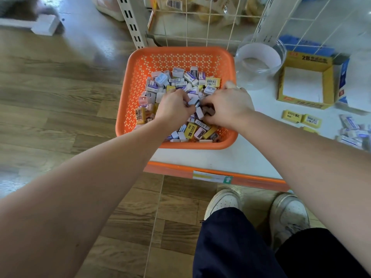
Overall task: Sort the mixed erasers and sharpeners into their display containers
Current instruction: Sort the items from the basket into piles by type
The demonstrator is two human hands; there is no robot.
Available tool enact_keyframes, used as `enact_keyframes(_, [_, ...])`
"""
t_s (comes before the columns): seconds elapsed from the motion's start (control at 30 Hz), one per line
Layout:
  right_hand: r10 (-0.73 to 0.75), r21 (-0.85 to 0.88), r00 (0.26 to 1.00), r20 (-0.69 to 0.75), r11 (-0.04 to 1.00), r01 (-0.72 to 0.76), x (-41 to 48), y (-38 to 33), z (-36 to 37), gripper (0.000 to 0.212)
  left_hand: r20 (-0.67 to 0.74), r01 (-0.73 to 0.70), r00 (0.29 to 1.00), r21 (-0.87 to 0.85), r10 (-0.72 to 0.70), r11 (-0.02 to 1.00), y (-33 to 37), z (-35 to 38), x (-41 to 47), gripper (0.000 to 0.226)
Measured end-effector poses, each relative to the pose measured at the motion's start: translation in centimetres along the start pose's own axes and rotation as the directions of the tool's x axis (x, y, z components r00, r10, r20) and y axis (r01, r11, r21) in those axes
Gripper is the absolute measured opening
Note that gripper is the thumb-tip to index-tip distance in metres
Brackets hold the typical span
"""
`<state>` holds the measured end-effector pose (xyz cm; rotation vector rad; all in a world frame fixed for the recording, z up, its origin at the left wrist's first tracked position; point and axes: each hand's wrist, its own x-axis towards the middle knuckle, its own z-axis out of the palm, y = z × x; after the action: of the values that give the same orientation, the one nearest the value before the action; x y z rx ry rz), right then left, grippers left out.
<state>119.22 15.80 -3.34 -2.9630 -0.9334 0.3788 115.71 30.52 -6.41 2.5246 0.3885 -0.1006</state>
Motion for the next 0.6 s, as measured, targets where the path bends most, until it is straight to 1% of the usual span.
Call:
enact_keyframes(0.1, [-0.004, -0.065, 1.0, 0.028, 0.998, 0.006, 0.21, -0.09, 0.02, 0.047, -0.001, 0.015, 1.0, -0.034, -0.015, 0.999, -0.25, -0.48, -0.14, 0.021])
enact_keyframes(0.2, [0.005, -0.102, 0.999, 0.051, 0.995, 0.001, 0.24, -0.17, -0.05, 0.046, 0.011, 0.022, 1.0, -0.075, -0.021, 0.997, -0.35, -0.77, -0.28, 0.018])
enact_keyframes(0.27, [0.011, -0.089, 0.999, 0.046, 0.996, -0.007, 0.32, -0.14, 0.14, 0.04, 0.006, 0.041, 0.999, -0.11, -0.04, 0.993, -0.51, -0.77, -0.28, 0.017])
enact_keyframes(0.33, [0.027, -0.051, 0.999, 0.041, 0.998, -0.024, 0.49, -0.05, 0.37, 0.04, -0.008, 0.062, 0.998, -0.15, -0.064, 0.987, -0.7, -0.63, -0.36, 0.017])
enact_keyframes(0.47, [0.015, -0.061, 0.997, 0.074, 0.998, -0.011, 0.53, -0.08, 0.12, 0.06, -0.054, 0.074, 0.995, -0.228, -0.089, 0.971, -1.08, -0.33, -0.58, 0.016])
enact_keyframes(0.5, [0.004, -0.079, 0.997, 0.079, 0.997, 0.003, 0.46, -0.07, -0.03, 0.06, -0.061, 0.079, 0.993, -0.245, -0.097, 0.966, -1.1, -0.29, -0.55, 0.016])
enact_keyframes(0.6, [-0.019, -0.073, 0.996, 0.082, 0.997, 0.025, 0.29, -0.01, -0.28, 0.047, -0.071, 0.087, 0.991, -0.268, -0.11, 0.959, -1.01, -0.25, -0.41, 0.015])
